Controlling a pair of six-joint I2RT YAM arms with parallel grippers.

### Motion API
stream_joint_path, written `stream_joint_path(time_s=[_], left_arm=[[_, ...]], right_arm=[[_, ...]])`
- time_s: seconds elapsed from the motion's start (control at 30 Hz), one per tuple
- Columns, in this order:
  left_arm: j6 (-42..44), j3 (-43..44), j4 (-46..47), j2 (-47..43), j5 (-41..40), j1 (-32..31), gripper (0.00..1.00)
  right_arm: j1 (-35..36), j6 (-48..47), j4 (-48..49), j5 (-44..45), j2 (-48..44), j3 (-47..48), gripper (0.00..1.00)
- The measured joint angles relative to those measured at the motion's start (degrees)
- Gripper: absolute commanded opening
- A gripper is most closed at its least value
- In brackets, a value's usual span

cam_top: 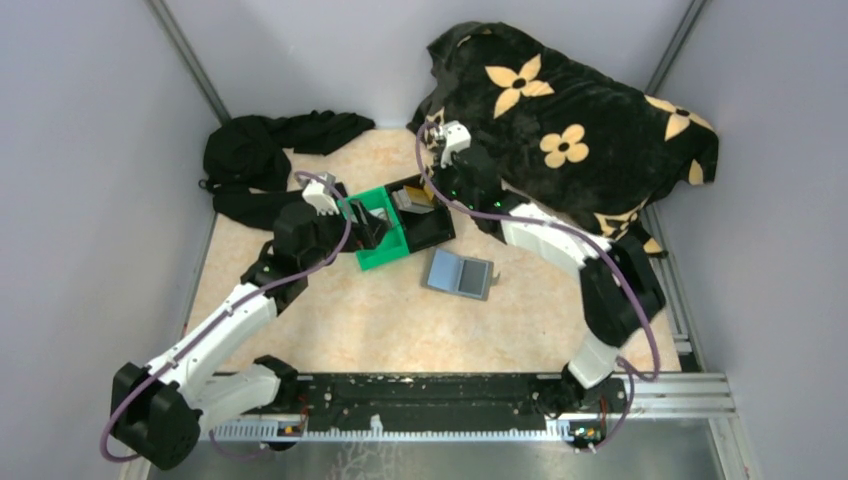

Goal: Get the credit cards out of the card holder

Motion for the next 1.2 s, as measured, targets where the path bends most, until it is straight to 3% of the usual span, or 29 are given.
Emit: stream_joint_path(time_s=[0.2, 0.47, 1.2], left_arm=[[0.70, 2.89, -6.82, -0.72, -2.29, 1.42, 0.99], [1.84, 4.68, -9.70, -1.90, -3.80, 2.84, 0.99], [2.14, 4.55, -10.93, -1.46, -2.84, 3.58, 0.99]], right_arm=[[0.11, -4.37, -2.67, 6.91, 12.68, 8.72, 0.00], [0.22, -7.74, -4.96, 9.51, 20.76, 18.01, 0.00], [3.23, -12.04, -6.45, 11.67, 27.04, 20.81, 0.00]])
